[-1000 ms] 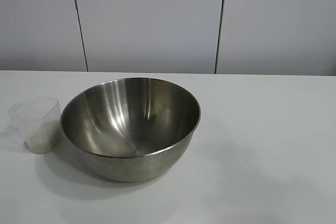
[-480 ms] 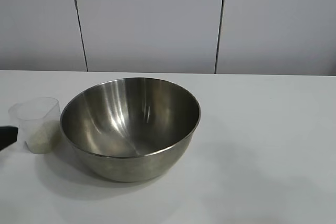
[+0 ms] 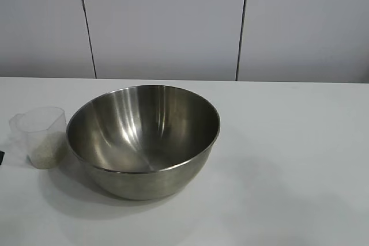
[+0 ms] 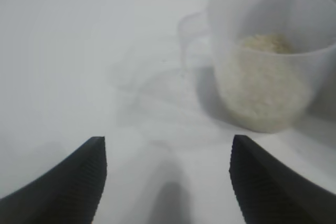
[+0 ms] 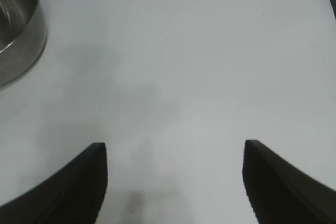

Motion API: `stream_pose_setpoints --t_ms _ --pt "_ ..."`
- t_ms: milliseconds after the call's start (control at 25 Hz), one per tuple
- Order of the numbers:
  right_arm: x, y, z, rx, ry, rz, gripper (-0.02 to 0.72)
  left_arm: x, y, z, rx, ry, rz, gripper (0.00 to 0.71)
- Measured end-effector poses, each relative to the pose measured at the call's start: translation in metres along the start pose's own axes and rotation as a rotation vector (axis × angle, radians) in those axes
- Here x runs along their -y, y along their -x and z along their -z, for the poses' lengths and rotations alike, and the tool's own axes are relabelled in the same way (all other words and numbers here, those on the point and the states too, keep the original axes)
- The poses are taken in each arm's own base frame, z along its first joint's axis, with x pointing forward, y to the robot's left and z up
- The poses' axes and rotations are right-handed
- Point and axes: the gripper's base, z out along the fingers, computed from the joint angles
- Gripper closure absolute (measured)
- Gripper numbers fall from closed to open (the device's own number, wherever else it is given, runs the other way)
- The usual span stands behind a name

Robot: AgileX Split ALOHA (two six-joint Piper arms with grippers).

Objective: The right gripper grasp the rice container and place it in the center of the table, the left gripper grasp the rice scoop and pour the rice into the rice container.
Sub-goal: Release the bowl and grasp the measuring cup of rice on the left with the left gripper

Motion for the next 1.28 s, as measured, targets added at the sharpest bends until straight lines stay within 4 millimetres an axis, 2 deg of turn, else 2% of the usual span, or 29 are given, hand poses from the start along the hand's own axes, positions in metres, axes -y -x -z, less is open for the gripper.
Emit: stream_pose_setpoints --t_ms 400,1040,1280 --pt "0.0 0.0 0.0 0.0 0.0 0.0 0.209 -0.01 0.019 -0.024 0.096 -0.084 -0.041 0.233" --pt "0.0 0.0 0.0 0.0 0.0 0.0 0.209 -0.012 0.017 -0.031 0.024 -0.128 0.037 0.233" --pt "0.0 0.0 0.0 0.0 0.0 0.0 0.209 -0.009 0.005 -0.042 -0.014 -0.156 0.115 0.233"
